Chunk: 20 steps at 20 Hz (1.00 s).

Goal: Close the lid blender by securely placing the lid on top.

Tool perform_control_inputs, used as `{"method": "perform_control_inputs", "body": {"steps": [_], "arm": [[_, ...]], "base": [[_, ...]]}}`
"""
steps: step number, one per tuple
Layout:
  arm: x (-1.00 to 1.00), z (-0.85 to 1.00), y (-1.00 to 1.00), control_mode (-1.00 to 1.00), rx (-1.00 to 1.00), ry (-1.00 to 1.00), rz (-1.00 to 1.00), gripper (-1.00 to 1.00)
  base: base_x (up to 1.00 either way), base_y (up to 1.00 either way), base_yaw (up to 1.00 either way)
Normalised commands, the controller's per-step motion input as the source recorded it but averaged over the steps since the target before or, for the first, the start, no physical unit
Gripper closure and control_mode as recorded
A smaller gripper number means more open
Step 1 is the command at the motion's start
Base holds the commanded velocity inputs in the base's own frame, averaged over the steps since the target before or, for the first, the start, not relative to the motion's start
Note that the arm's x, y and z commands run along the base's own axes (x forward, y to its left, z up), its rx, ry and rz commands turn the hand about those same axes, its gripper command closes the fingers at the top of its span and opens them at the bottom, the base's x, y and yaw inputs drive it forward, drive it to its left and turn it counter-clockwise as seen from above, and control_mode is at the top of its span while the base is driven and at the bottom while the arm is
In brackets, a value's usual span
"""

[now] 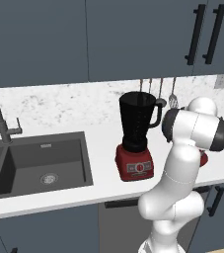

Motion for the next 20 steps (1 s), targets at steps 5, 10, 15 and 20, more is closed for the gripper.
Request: {"method": "perform_control_inputs", "body": {"steps": [5,10,15,20], "arm": [[0.00,0.00,0.00,-1.00,0.00,0.00,0.00,1.00],[-0.01,0.03,-0.01,-1.00,0.01,-0.01,0.00,1.00],[-0.25,0.53,-0.19,-1.00,0.13,-0.19,0.00,1.00],[-0.26,0.95,-0.16,-1.00,0.18,-0.30,-0.02,1.00]], "base": [[0.00,0.00,0.00],[0.00,0.00,0.00],[0.00,0.00,0.00],[0.00,0.00,0.00]]}}
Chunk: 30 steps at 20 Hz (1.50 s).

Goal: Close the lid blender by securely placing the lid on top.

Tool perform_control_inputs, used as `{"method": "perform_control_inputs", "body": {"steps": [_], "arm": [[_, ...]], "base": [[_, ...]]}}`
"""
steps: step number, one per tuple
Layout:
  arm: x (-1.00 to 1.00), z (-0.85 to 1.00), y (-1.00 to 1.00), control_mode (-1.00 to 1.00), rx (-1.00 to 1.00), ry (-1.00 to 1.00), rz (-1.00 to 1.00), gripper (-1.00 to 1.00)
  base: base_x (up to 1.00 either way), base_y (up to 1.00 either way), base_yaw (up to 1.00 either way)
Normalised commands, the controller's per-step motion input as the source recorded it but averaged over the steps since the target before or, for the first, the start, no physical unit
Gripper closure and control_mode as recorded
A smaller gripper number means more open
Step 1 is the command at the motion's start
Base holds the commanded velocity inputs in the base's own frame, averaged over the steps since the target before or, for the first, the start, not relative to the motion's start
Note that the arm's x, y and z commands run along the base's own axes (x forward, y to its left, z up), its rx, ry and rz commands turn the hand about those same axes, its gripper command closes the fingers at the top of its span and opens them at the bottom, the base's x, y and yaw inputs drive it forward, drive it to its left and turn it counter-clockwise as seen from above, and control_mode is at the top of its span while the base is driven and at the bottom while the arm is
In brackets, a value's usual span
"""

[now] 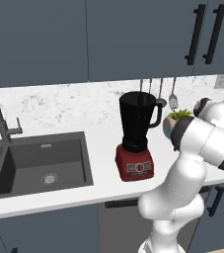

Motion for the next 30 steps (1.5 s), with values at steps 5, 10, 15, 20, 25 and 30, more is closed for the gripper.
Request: {"method": "perform_control_inputs", "body": {"steps": [5,10,15,20,25,30], "arm": [[-0.16,1.00,-0.01,-1.00,0.14,-0.28,-0.09,1.00],[-0.04,1.00,0.00,-1.00,0.06,-0.24,-0.11,1.00],[-0.05,1.00,0.07,-1.00,0.02,-0.26,-0.09,1.00],[-0.01,1.00,0.46,-1.00,0.00,-0.27,-0.06,1.00],[0.00,1.00,0.86,-1.00,-0.09,-0.28,-0.04,1.00],[0.00,1.00,0.94,-1.00,-0.17,-0.14,-0.02,1.00]], "base": [[0.00,0.00,0.00],[0.00,0.00,0.00],[0.00,0.00,0.00],[0.00,0.00,0.00],[0.00,0.00,0.00],[0.00,0.00,0.00]]}}
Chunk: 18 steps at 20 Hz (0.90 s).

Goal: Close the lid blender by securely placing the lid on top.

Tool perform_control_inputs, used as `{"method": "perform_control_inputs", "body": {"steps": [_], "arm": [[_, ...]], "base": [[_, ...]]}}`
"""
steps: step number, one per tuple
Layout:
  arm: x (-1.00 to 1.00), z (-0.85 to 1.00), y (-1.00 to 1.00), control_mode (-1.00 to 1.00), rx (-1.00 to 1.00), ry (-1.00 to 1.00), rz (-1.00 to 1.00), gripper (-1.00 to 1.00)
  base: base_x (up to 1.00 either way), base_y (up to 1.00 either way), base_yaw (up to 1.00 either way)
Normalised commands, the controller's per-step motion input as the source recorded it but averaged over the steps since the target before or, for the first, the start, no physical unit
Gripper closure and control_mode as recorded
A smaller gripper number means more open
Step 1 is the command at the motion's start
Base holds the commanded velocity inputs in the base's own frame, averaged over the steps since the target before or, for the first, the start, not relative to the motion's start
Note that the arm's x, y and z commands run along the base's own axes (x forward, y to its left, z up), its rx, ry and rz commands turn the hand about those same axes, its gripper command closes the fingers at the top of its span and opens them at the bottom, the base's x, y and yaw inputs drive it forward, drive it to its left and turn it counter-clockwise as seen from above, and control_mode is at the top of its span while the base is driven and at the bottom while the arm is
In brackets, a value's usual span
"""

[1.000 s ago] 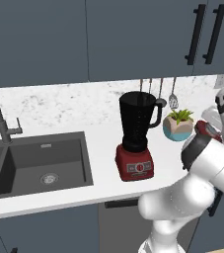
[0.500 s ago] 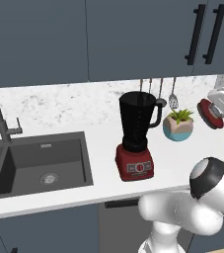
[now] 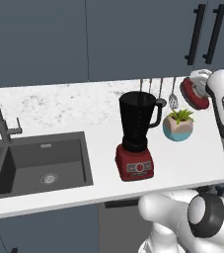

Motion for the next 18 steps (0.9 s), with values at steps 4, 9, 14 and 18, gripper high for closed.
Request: {"method": "perform_control_inputs", "body": {"steps": [4,9,14,18], "arm": [[0.00,1.00,0.88,-1.00,-0.20,-0.01,0.00,1.00],[0.00,1.00,0.81,-1.00,-0.22,0.10,0.00,1.00],[0.00,0.72,0.82,-1.00,-0.24,0.28,0.02,1.00],[-0.01,0.04,0.59,-1.00,-0.24,0.24,0.04,1.00]], "base": [[0.00,0.00,0.00],[0.00,0.00,0.00],[0.00,0.00,0.00],[0.00,0.00,0.00]]}}
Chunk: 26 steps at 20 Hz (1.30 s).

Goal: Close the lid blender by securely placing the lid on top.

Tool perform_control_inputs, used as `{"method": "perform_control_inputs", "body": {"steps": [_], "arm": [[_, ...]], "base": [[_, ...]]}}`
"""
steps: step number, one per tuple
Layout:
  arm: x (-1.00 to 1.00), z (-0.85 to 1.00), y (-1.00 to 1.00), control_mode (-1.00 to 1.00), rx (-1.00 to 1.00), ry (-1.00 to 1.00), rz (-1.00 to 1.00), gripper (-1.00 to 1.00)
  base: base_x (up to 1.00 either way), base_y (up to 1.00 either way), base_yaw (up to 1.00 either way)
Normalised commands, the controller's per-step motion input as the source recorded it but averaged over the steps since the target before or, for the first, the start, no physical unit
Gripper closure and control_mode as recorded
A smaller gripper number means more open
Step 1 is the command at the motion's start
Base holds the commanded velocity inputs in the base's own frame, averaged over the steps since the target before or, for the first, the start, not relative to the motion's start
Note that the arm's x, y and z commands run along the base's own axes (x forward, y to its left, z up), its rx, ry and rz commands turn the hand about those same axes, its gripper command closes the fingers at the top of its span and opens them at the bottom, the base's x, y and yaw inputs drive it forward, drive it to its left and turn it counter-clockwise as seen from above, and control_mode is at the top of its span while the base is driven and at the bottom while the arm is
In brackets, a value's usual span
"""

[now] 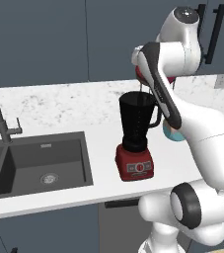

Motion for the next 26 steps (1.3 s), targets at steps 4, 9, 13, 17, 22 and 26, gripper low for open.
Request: {"method": "perform_control_inputs", "body": {"steps": [4,9,13,17,22,26], "arm": [[-0.14,-0.16,0.22,-1.00,-0.05,0.06,0.03,1.00],[-0.09,-0.38,0.10,-1.00,0.00,0.00,0.05,1.00],[0.03,-0.21,0.02,-1.00,0.00,0.00,0.05,1.00],[0.21,-0.14,0.00,-1.00,0.01,0.00,0.01,1.00],[0.35,-0.08,0.04,-1.00,0.00,0.00,0.01,1.00],[0.33,0.00,0.15,-1.00,0.00,0.00,0.00,1.00]], "base": [[0.00,0.00,0.00],[0.00,0.00,0.00],[0.00,0.00,0.00],[0.00,0.00,0.00],[0.00,0.00,0.00],[0.00,0.00,0.00]]}}
